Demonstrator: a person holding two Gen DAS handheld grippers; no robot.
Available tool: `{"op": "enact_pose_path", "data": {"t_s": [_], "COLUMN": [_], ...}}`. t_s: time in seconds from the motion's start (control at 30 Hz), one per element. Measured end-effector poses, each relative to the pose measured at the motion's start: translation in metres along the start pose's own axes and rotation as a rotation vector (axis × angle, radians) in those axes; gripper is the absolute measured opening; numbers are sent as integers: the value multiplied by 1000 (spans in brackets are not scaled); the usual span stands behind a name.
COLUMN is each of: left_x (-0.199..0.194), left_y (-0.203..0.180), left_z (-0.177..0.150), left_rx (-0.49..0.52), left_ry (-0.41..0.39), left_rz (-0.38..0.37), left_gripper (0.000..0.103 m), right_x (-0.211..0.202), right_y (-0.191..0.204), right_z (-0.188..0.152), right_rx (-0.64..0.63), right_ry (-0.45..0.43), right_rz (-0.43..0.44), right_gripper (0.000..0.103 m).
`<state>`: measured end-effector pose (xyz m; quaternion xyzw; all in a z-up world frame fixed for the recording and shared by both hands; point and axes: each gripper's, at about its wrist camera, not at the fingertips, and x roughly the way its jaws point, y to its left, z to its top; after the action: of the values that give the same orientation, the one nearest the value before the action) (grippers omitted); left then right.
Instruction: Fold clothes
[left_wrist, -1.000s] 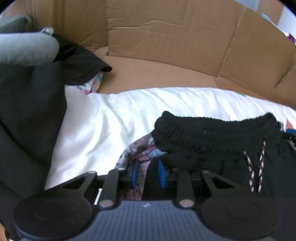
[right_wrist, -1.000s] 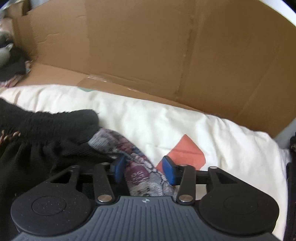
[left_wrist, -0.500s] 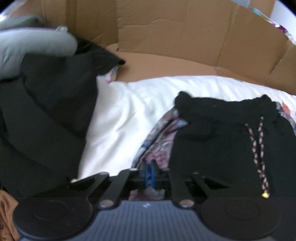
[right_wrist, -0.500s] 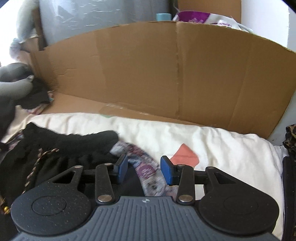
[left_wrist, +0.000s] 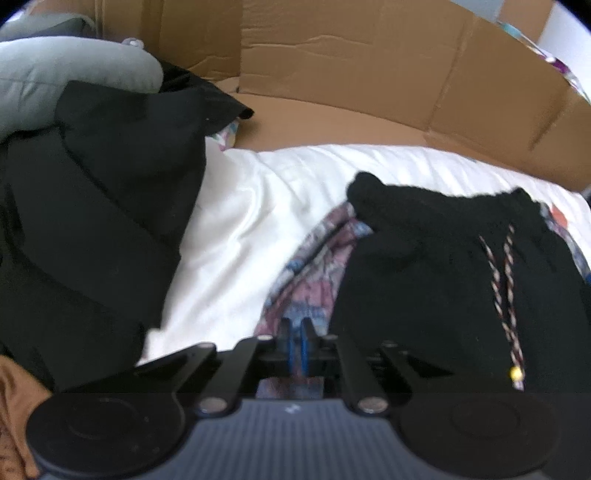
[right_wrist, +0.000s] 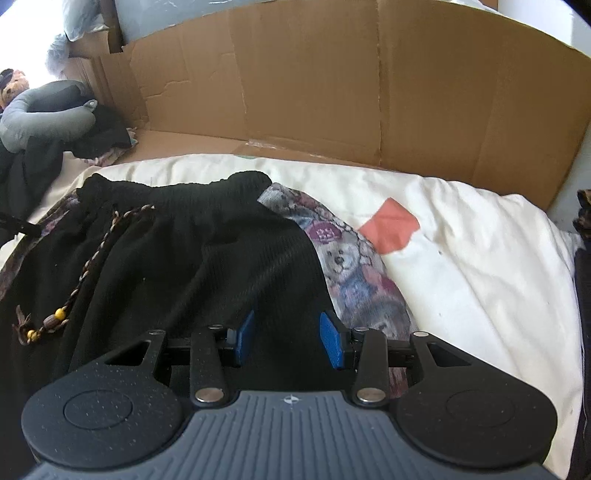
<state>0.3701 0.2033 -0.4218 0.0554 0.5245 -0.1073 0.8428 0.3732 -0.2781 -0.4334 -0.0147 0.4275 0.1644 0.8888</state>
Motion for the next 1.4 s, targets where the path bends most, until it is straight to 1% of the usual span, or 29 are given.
{"op": "enact_pose_path", "data": {"t_s": [0.1,0.13,0.2,0.23,0.27,0.3,0.33,0.37,0.43,0.5,0.57,0.7,0.83,0.97,1.1,1.17,1.2,1.3,1.4], "left_x": [-15,-21,-33,-41,-48,-56,-64,-72,-91,-106,-122,-162,-211,-256,-298,-318,-328,-349,-368], "left_y": [1,2,4,6,7,7,8,8,7,5,2,-4,-8,-17,-26,-29,-30,-32,-31], "left_z": [-9,-12,-16,-18,-20,-21,-22,-23,-27,-28,-28,-29,-30,-35,-46,-55,-59,-70,-79], "left_rx": [-2,-7,-23,-33,-41,-46,-48,-50,-68,-79,-83,-101,-137,-127,-139,-170,-189,-193,-194], "left_ry": [-5,-7,-15,-19,-22,-22,-20,-19,-22,-12,7,9,-13,-11,3,-1,0,-3,-11], "left_rz": [-9,-11,2,15,20,20,21,27,53,80,93,98,95,105,141,145,141,148,143], "left_gripper": [10,14,24,32,37,39,44,50,57,57,65,69,71,71,72,75,75,75,75], "right_x": [-11,-14,-21,-25,-29,-33,-38,-43,-54,-65,-75,-100,-129,-167,-202,-221,-231,-257,-282], "right_y": [0,1,1,1,1,0,0,0,1,1,-1,1,5,11,20,23,26,33,39], "right_z": [0,0,2,2,3,3,4,5,8,12,20,39,56,74,89,94,96,99,100], "right_rx": [-6,-8,-6,1,8,15,22,27,33,39,49,35,8,-18,-42,-32,-32,-36,-12], "right_ry": [-13,-16,-21,-24,-26,-27,-28,-28,-30,-30,-13,28,62,69,88,96,95,87,96], "right_rz": [3,5,6,9,12,14,16,19,27,38,62,80,112,135,115,125,129,133,141], "right_gripper": [46,46,46,46,46,47,47,47,47,47,48,48,48,49,49,52,55,64,65]}}
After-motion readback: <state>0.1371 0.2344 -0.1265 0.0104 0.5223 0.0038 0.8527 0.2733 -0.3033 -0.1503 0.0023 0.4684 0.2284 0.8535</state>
